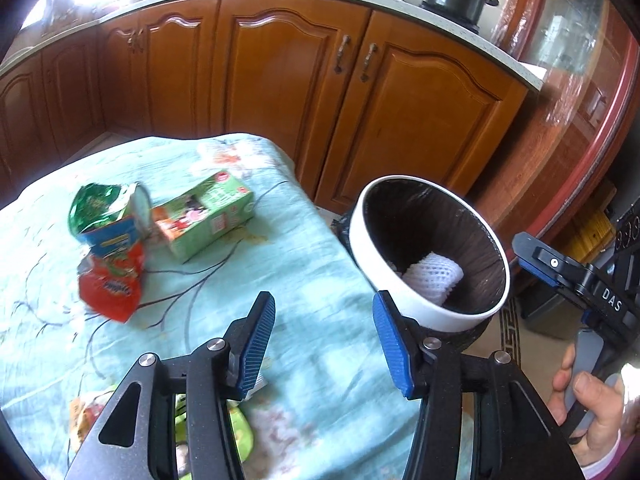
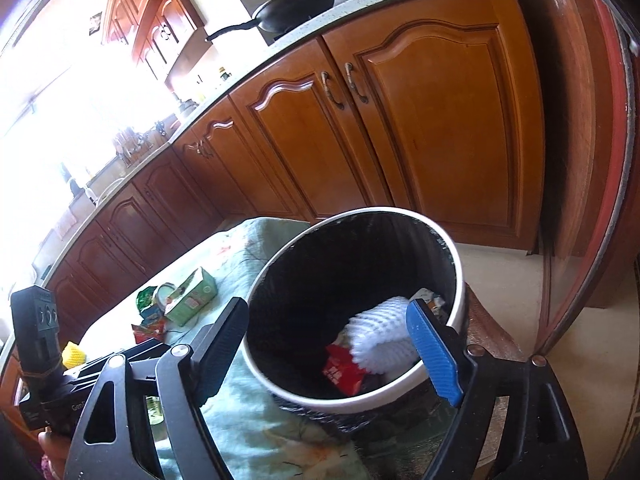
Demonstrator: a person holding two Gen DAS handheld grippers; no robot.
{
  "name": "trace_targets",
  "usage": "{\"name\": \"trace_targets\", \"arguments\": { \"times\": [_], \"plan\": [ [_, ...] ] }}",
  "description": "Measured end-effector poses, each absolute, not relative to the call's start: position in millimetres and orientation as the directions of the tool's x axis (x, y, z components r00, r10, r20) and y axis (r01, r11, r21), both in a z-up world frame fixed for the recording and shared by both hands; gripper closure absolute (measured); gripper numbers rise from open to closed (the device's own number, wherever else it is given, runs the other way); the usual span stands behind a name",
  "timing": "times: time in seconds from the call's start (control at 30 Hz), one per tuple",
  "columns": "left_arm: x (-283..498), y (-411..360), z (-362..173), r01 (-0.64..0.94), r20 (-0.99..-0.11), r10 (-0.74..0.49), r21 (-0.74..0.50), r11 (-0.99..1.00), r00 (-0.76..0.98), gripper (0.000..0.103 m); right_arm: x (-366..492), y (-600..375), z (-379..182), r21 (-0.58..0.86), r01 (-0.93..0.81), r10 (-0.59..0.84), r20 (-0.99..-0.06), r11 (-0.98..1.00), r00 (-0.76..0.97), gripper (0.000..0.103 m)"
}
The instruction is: Collect trash
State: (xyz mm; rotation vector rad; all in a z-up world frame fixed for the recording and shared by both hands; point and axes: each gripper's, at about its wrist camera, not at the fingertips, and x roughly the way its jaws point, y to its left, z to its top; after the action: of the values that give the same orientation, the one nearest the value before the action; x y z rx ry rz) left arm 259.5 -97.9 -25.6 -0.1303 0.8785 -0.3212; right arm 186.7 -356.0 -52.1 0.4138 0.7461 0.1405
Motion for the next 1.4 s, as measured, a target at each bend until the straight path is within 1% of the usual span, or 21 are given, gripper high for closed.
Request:
{"name": "trace_targets", "arguments": {
  "times": [0.6, 0.9, 1.17, 1.4],
  "plan": [
    [204, -4, -12, 0.077, -0.722, -0.255, -0.270, 0.960, 0.643, 0.052, 159, -271, -61, 0.438, -0.107, 0.396, -0.647, 0.893, 0.651, 0.020],
    [191, 29, -11, 0.027, -0.728, -0.209, -0.253, 0.967, 0.653, 0.052, 141, -218, -73, 0.454, -0.191, 0.472, -0.659, 0.870, 0.585, 0.020],
    [216, 35, -9, 0.018, -0.728, -0.169, -0.211, 0.977, 0.664, 0.052, 133, -189, -78, 0.462, -0.243, 0.515, -0.666, 0.853, 0.540, 0.020],
    [261, 13, -19, 0.078, -0.743, -0.132, -0.107, 0.991, 0.657, 0.054, 142, -189, -81, 0.461, -0.234, 0.509, -0.672, 0.856, 0.538, 0.020]
  ]
}}
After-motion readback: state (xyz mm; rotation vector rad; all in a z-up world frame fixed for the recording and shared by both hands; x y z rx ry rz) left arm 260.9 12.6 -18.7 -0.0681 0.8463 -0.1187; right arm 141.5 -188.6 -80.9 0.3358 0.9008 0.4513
